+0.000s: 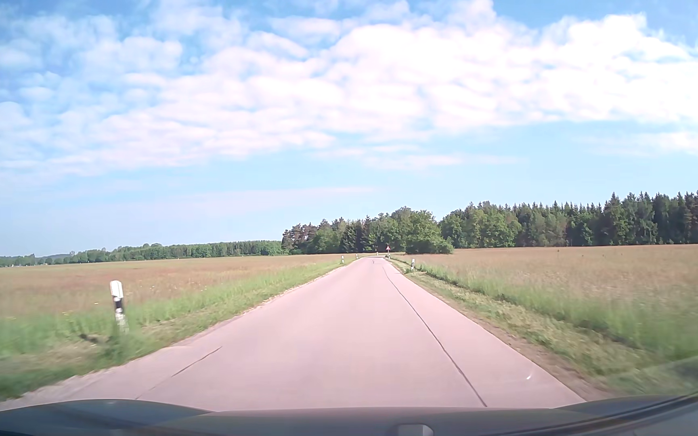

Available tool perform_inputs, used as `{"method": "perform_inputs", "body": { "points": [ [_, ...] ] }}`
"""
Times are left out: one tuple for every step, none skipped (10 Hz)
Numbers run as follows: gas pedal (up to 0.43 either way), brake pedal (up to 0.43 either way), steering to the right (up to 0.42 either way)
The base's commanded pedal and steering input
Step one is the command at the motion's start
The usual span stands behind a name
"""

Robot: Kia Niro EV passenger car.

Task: Follow the waypoints while adhering to traffic rules and regulations

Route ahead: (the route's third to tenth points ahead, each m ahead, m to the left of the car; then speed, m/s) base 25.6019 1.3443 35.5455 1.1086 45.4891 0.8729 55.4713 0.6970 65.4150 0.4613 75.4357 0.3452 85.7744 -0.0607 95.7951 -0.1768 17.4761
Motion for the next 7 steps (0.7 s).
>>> {"method": "perform_inputs", "body": {
  "points": [
    [0.130, 0.000, -0.006],
    [0.130, 0.000, -0.006],
    [0.130, 0.000, -0.005],
    [0.130, 0.000, -0.004],
    [0.130, 0.000, -0.004],
    [0.130, 0.000, -0.004],
    [0.130, 0.000, -0.004]
  ]
}}
